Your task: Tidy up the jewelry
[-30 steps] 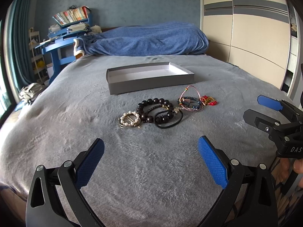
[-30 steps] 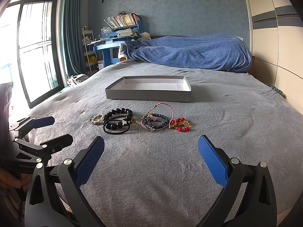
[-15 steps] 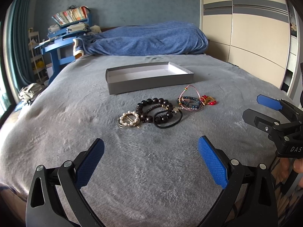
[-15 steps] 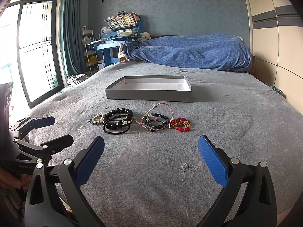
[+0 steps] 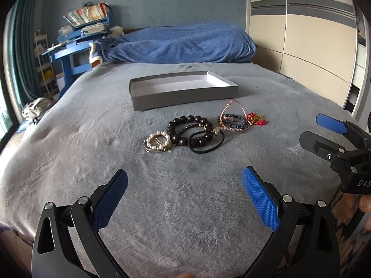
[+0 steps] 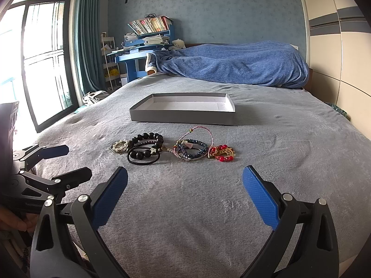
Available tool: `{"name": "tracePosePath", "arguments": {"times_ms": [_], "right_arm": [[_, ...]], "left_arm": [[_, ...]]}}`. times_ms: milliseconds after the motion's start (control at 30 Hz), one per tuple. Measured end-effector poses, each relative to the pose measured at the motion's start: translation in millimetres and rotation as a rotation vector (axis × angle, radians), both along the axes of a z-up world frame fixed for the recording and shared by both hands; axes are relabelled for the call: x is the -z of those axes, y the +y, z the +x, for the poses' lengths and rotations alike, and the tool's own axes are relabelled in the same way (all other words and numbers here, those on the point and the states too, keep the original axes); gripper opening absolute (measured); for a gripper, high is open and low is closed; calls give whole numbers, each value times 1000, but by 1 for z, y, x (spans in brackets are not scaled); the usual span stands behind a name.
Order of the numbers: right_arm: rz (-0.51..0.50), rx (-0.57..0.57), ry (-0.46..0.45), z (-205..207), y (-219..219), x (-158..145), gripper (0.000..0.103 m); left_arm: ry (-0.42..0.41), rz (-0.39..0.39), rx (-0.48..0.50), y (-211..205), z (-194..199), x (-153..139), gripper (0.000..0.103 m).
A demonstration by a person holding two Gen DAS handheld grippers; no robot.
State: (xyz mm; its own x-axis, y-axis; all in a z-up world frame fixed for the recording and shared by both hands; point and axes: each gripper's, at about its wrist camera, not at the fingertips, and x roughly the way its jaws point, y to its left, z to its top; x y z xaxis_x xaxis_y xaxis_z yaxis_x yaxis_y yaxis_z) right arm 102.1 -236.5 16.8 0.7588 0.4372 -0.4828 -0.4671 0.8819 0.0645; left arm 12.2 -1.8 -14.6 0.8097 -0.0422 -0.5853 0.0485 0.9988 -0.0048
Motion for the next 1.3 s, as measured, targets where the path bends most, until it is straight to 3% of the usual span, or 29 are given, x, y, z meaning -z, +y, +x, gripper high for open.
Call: {"name": "tracePosePath", "arguments": {"times_ms": [233,433,600,833,1167,1300], "right_arm": [[6,-2,7,1,0,1,98],[34,-4,83,13,2,2,98],[41,19,150,28,0,4,98],[41,30,192,47,-8,7,98],[58,52,211,73,-18,9,98],[65,54,227,75,-19,11,98]], "left_arm": [[10,-12,27,-1,-1,-2,98],[37,-32,42,2,13,-5,98],[27,-4,29,-1,26,-3,98],[145,-21,77,-6,55,5,96],[148,49,136,-19,86,6,72],[135,92,168,-23,98,7,69]]}}
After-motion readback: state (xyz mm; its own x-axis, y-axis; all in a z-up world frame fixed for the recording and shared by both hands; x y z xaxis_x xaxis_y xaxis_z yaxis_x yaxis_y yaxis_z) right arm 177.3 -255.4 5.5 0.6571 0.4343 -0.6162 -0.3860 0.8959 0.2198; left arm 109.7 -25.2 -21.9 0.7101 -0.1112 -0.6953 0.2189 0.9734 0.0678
